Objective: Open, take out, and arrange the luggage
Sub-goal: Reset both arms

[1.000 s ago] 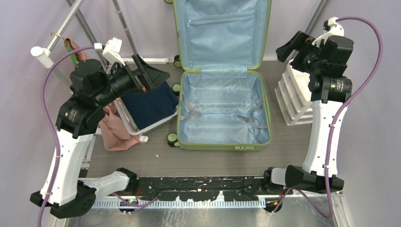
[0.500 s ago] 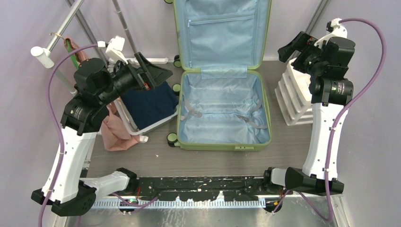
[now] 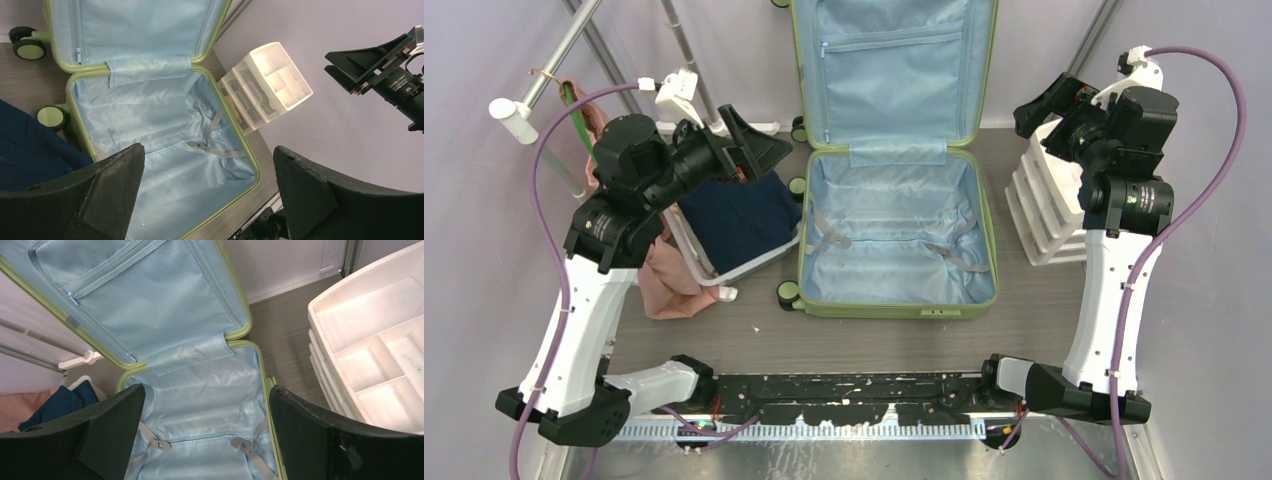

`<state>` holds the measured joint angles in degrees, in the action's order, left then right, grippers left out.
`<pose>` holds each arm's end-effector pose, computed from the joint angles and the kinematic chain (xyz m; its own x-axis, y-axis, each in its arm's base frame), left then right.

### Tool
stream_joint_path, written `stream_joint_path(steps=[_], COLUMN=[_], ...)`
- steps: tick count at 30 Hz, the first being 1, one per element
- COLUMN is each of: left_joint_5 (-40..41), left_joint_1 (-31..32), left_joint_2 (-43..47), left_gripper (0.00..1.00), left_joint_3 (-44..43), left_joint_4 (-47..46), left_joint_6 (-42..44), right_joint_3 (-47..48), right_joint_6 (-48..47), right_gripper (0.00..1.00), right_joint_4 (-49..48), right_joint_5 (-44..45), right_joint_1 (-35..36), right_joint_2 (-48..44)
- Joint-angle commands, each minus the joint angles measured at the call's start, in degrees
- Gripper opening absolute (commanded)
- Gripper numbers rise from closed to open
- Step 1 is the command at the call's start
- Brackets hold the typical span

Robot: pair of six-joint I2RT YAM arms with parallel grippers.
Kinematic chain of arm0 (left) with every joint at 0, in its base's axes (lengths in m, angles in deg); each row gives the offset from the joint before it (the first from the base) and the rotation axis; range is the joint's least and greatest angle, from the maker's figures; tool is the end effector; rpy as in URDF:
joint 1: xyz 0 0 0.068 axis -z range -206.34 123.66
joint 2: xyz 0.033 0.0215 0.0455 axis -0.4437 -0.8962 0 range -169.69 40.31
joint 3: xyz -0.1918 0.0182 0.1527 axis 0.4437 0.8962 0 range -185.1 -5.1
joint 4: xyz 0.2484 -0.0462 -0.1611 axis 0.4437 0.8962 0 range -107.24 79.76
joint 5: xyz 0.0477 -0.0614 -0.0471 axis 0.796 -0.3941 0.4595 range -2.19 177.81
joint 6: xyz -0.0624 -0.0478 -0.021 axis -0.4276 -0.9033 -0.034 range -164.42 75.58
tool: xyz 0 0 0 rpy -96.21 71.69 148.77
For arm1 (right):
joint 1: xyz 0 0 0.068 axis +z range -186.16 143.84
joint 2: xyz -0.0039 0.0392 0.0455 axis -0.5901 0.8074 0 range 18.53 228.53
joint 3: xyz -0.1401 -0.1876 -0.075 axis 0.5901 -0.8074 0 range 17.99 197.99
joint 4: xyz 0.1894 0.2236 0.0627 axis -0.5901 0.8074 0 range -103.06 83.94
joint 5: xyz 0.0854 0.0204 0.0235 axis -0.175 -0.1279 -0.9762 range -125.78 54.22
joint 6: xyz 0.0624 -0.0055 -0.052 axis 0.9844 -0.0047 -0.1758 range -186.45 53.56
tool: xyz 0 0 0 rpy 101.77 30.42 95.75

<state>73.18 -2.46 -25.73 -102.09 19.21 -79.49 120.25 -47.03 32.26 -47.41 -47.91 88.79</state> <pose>0.2486 -0.1295 0.5139 -0.4288 -0.4182 -0.8008 0.4584 0.6631 -0.5917 0.2866 -0.0450 0.5048 -0.2103 0.3762 -0.9023 0.0820 0.9265 0.3672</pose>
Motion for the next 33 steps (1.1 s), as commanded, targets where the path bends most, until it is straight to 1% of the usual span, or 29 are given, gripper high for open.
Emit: stream_joint_path(steps=[1,5,8,14,21,33], left_joint_5=[0.3,0.3,0.3,1.9,7.0,6.3], left_joint_1=[-0.2,-0.2,-0.2,-0.2,-0.2,-0.2], left_joint_2=[3.7,5.4,5.7,5.8,4.9,5.4], left_gripper=[1.0,1.0,1.0,1.0,1.0,1.0], left_joint_3=[4.1,6.8,6.8,6.2,-0.2,-0.9], left_joint_4=[-7.4,-11.7,-11.9,-9.6,0.5,0.5], left_joint_6=[-0.6,-2.3,-2.1,-0.3,7.2,8.0], right_joint_3=[0.2,-0.7,-1.2,-0.9,-0.2,1.8], right_joint_6=[-0.1,0.6,1.3,0.7,0.0,-1.3], right_gripper=[1.0,1.0,1.0,1.0,1.0,1.0], right_joint_4=[-2.4,-3.4,-4.0,-4.2,-3.7,-4.3], right_joint_5=[-0.1,-0.5,-0.8,-0.8,1.0,4.0], right_joint_1=[-0.2,-0.2,-0.2,-0.2,-0.1,-0.2], right_joint_2=[-1.3,-1.4,-1.4,-1.5,-1.3,-0.9])
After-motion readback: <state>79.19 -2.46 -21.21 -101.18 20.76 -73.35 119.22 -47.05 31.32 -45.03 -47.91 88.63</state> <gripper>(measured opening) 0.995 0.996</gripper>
